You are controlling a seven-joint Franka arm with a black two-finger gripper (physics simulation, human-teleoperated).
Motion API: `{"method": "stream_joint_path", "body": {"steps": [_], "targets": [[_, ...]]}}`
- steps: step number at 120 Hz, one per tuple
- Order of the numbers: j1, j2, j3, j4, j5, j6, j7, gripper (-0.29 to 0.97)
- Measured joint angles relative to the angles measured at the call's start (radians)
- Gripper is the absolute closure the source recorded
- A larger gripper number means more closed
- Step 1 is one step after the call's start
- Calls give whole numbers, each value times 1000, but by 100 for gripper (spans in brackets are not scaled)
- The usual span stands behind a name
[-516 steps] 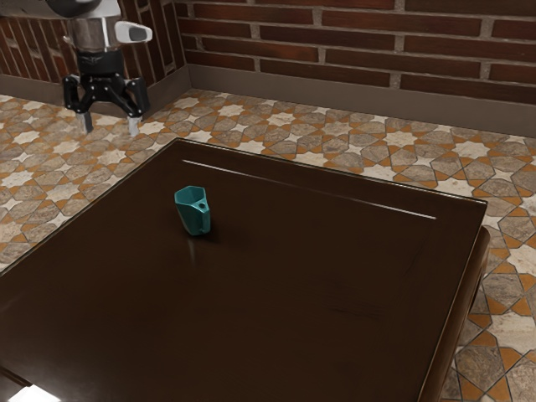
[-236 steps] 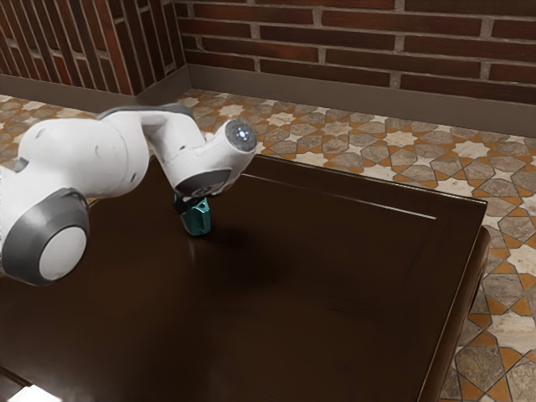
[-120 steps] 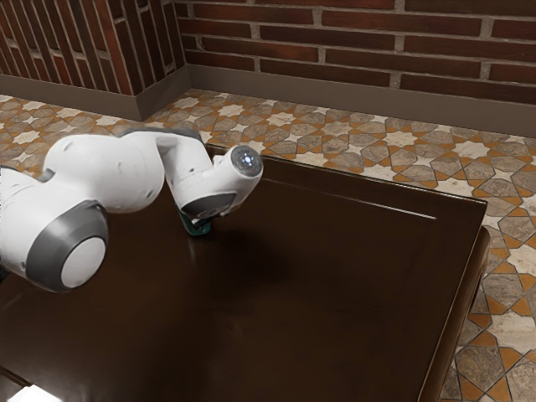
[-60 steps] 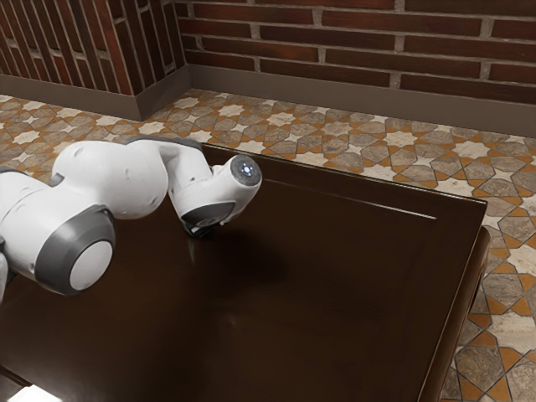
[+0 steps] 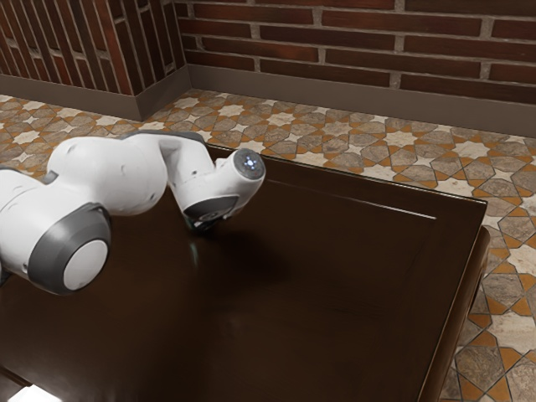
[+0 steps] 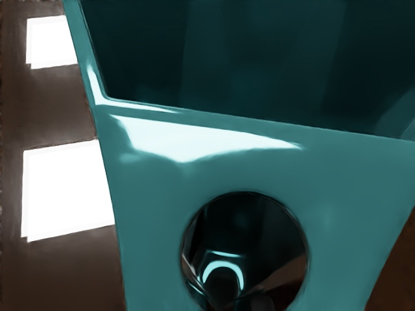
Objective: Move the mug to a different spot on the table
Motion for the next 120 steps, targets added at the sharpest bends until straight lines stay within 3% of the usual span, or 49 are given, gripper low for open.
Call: {"method": "stream_joint_path", "body": {"steps": [28,79,120], "targets": [[-58,-61,0,-40,-1,-69,2,71],[-189,-204,-4,-278,2,-122,-5,71],[-208,-190,-10,-301,-4,-83,-10,71]]}}
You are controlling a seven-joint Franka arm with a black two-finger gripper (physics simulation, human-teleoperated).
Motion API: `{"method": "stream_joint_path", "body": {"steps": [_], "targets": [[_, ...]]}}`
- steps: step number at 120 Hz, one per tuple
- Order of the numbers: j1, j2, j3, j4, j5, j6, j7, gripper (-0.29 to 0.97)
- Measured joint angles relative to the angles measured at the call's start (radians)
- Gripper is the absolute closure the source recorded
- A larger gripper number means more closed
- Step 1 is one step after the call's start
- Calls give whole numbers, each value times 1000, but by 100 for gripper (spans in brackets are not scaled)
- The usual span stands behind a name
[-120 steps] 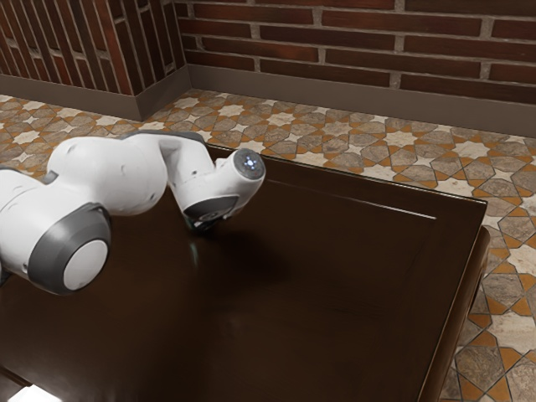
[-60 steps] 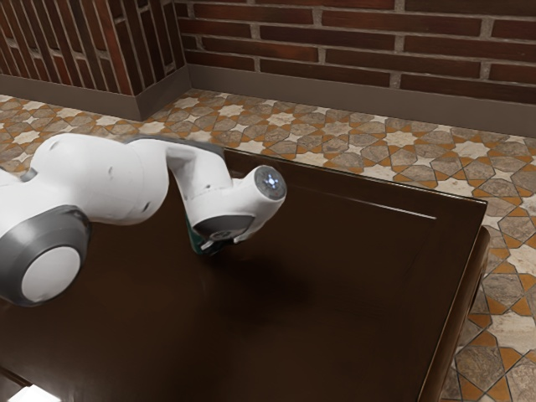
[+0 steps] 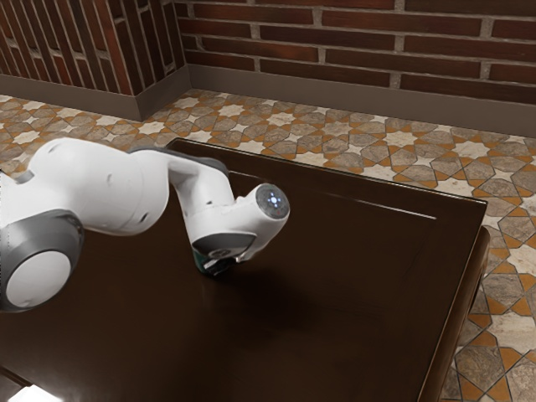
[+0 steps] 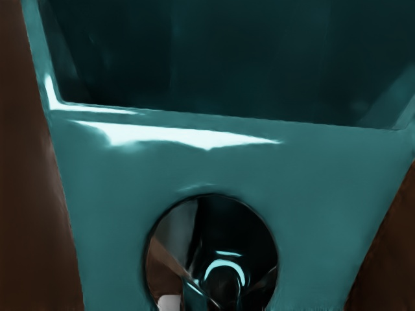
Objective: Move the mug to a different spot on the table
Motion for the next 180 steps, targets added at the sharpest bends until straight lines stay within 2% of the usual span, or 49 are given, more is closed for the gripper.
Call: {"method": "stream_joint_path", "body": {"steps": [14,39,60,74,84,100,108,114,120,134,144,152,172,180], "targets": [[0,4,-1,1,3,11,-2,63],[-2,3,-1,1,9,39,-4,38],[-6,-9,-14,-11,5,56,-6,26],[-13,-59,-32,-66,1,61,-8,20],[-22,-143,-57,-120,-4,62,-10,16],[-17,-300,-136,-157,-48,25,-11,9],[-1,-339,-163,-18,-159,-74,13,6],[33,-370,-155,113,-250,-175,65,5],[82,-400,-108,209,-349,-266,148,4],[303,-458,-74,321,-499,-411,414,2],[428,-478,-49,361,-596,-482,629,2],[515,-487,-44,369,-616,-524,775,1],[694,-507,-48,372,-601,-587,1075,0],[787,-488,-73,430,-580,-619,1167,0]]}}
